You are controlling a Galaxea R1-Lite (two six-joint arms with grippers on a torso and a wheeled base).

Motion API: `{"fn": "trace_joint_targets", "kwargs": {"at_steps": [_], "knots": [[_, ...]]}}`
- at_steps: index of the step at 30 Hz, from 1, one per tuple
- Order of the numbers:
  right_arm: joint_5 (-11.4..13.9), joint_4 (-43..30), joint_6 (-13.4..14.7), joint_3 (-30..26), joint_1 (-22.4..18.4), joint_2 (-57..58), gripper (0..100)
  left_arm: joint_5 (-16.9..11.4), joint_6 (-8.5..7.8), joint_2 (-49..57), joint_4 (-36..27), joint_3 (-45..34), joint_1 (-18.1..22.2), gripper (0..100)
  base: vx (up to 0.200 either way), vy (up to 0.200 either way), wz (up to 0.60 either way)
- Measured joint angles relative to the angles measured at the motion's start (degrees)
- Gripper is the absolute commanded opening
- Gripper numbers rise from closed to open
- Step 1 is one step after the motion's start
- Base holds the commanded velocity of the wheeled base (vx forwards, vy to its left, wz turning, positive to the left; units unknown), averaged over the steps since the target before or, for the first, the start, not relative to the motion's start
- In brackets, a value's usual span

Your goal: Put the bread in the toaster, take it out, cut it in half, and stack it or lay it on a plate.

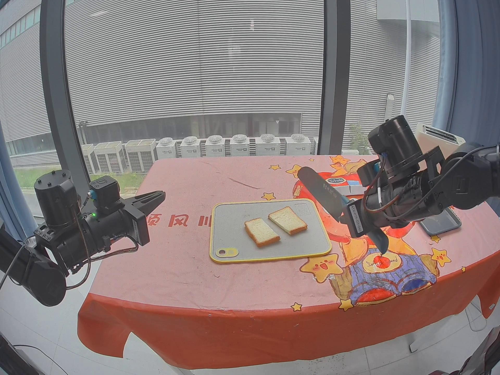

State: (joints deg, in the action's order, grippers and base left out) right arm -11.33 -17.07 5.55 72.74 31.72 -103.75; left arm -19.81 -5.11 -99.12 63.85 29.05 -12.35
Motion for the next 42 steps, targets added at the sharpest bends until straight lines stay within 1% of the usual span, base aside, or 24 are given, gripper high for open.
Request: {"fn": "trace_joint_targets", "kwargs": {"at_steps": [5, 14, 21, 29, 36, 42], "knots": [[0.00, -0.04, -0.02, -0.04, -1.84, 0.87, 0, 0.18, -0.06, -0.02, 0.05, -0.02, 0.11, 0, 0.000, 0.000, 0.00], [0.00, -0.12, -0.38, -0.37, -6.50, 1.33, 0, 0.38, -0.17, 0.11, 0.09, -0.15, 0.09, 0, 0.000, 0.000, 0.00], [0.05, -0.11, -1.50, -0.41, -11.28, 1.17, 0, 0.38, -0.24, 0.26, 0.05, -0.17, 0.20, 0, 0.000, 0.000, 0.00], [0.30, 0.05, -1.74, -0.12, -15.54, 0.50, 0, 0.46, -0.26, 0.26, 0.05, -0.17, 0.30, 0, 0.000, 0.000, 0.00], [0.84, 0.27, -1.56, 0.51, -17.05, -0.84, 0, 0.41, -0.24, 0.28, 0.06, -0.22, 0.30, 0, 0.000, 0.000, 0.00], [0.88, 0.24, -1.50, 0.52, -17.25, -1.37, 0, 0.33, -0.09, 1.27, -0.05, -0.24, 0.48, 0, 0.000, 0.000, 0.00]]}}
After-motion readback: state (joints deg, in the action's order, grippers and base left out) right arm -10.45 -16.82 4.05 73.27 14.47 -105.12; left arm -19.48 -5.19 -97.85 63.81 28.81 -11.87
